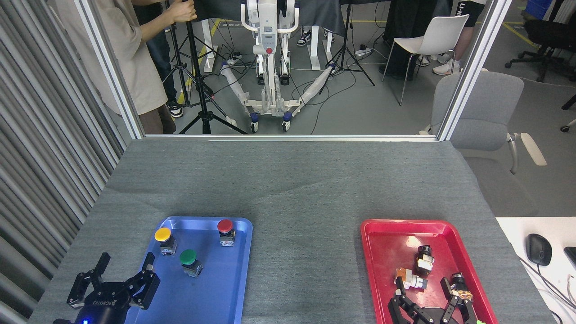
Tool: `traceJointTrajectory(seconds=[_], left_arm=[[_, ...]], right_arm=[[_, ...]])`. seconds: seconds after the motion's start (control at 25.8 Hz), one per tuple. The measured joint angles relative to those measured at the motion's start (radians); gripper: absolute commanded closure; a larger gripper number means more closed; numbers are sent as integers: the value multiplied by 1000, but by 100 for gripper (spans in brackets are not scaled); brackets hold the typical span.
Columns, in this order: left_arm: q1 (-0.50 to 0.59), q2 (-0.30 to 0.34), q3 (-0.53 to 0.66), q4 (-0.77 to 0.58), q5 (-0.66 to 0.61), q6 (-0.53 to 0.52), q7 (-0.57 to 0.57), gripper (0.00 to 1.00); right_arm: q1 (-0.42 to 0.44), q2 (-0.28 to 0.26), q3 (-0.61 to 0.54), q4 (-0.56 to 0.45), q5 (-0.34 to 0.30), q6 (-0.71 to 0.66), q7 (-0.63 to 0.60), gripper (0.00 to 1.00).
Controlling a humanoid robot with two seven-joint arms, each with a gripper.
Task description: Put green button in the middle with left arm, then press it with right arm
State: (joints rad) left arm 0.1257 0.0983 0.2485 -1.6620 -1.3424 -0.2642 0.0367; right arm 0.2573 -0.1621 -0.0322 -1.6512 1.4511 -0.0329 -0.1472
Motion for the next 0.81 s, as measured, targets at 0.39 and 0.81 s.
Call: traceJointTrajectory(seconds=[0.39, 0.81], left_arm=[[14, 1, 0, 3, 8, -12, 3, 0], [18, 1, -1, 12, 0, -7, 9, 0]], right_arm=[[5, -3, 5, -2, -1, 2, -3, 0], [6, -6, 4, -1, -2, 3, 3, 0]])
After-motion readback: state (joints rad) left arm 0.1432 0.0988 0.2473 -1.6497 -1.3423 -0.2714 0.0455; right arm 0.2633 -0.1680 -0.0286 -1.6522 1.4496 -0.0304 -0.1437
